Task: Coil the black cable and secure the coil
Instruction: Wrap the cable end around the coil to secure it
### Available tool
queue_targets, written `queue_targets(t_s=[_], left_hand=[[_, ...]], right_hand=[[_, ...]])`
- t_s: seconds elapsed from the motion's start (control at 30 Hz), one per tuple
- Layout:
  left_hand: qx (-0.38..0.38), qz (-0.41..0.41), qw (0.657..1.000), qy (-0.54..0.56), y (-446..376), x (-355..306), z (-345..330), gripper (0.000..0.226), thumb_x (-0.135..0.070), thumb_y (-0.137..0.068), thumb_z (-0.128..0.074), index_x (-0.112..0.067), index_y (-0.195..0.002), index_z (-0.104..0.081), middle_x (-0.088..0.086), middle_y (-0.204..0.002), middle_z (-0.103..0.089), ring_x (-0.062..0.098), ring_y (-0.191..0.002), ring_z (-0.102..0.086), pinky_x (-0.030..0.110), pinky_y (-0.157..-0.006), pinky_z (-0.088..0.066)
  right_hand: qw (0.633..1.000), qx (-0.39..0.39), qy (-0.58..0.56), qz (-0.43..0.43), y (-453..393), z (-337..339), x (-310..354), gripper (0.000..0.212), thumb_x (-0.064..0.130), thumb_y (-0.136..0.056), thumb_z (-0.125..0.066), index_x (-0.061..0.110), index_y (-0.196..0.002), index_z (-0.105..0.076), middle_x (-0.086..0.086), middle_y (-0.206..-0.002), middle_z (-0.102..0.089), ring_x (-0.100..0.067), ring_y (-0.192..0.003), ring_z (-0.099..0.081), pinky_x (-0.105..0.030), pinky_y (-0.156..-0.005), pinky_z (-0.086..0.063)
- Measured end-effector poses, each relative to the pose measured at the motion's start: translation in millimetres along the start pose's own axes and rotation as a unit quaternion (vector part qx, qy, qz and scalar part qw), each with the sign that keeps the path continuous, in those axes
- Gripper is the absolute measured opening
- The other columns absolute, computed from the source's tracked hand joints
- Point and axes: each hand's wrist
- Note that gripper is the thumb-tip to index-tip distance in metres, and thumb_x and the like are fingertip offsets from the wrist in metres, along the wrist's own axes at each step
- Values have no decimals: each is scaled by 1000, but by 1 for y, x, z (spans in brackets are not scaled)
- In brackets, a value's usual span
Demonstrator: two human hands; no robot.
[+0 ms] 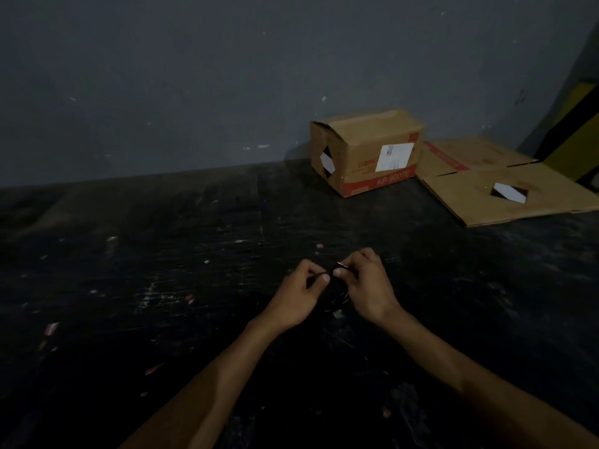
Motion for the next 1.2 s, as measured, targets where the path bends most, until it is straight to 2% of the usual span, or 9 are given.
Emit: queue_targets(t_s=[0.1,0.23,0.43,0.57,0.8,0.93,1.03,1.13,1.2], left_hand=[[12,15,998,59,3,7,-2,10,-23,-95,-58,-19,-104,-57,-2,-90,-66,10,-80,-63,28,-71,-50],[-41,48,988,137,5,17,-10,12,-14,-92,-62,-15,-103,-63,-1,-96,-70,12,-92,-66,24,-83,-51],[-10,151,889,433,12,25,-21,17,-16,-89,-65,-12,-106,-66,4,-92,-77,15,-89,-72,33,-78,-59],[-23,155,865,476,12,22,-25,22,-11,-91,-62,-6,-112,-58,11,-100,-75,22,-90,-73,33,-72,-59],[-56,162,866,469,4,15,-39,16,-17,-90,-65,-25,-103,-68,-1,-84,-74,17,-80,-73,35,-70,-55],[-59,148,877,453,-2,5,-59,19,-14,-92,-62,-22,-108,-68,0,-73,-68,15,-68,-68,36,-69,-57],[-62,142,889,430,-8,1,-72,22,-7,-96,-55,-12,-115,-64,4,-75,-61,11,-62,-61,29,-61,-59],[-57,120,922,363,-8,4,-79,27,-4,-97,-51,-11,-120,-63,2,-80,-60,9,-63,-56,25,-61,-53],[-57,113,938,324,-8,6,-79,28,-8,-97,-54,-16,-121,-64,1,-83,-63,9,-65,-57,30,-66,-51]], right_hand=[[1000,-11,-14,-24,-3,4,-6,11,21,-86,-68,23,-78,-61,7,-100,-53,-13,-100,-44,-27,-87,-39],[966,-43,-212,-140,-2,6,-10,17,14,-87,-66,15,-71,-62,-3,-75,-66,-15,-73,-61,-29,-65,-48],[913,-73,-323,-239,4,9,-19,16,15,-88,-66,15,-73,-66,-1,-73,-66,-12,-66,-60,-24,-59,-46],[875,-49,-375,-302,8,16,-31,6,17,-85,-70,14,-81,-70,-1,-70,-67,-11,-58,-58,-21,-47,-45],[908,92,-296,-281,32,36,-59,6,15,-85,-69,13,-91,-69,0,-70,-68,-10,-63,-61,-21,-54,-41],[925,100,-250,-269,43,49,-73,3,16,-89,-65,14,-89,-66,1,-69,-66,-8,-59,-61,-16,-50,-44],[931,59,-237,-270,53,59,-93,4,12,-90,-63,8,-90,-65,-7,-76,-66,-18,-68,-61,-27,-66,-51],[958,141,-20,-248,65,68,-121,16,16,-87,-68,10,-101,-67,-5,-94,-67,-17,-88,-63,-28,-77,-48],[937,220,101,-253,77,68,-134,30,24,-84,-69,13,-112,-65,-7,-107,-68,-21,-99,-64,-29,-80,-49]])
Point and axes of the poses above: each hand's wrist, its own y-axis away from the middle knuckle, its own z-axis out of the back of the hand, x = y × z
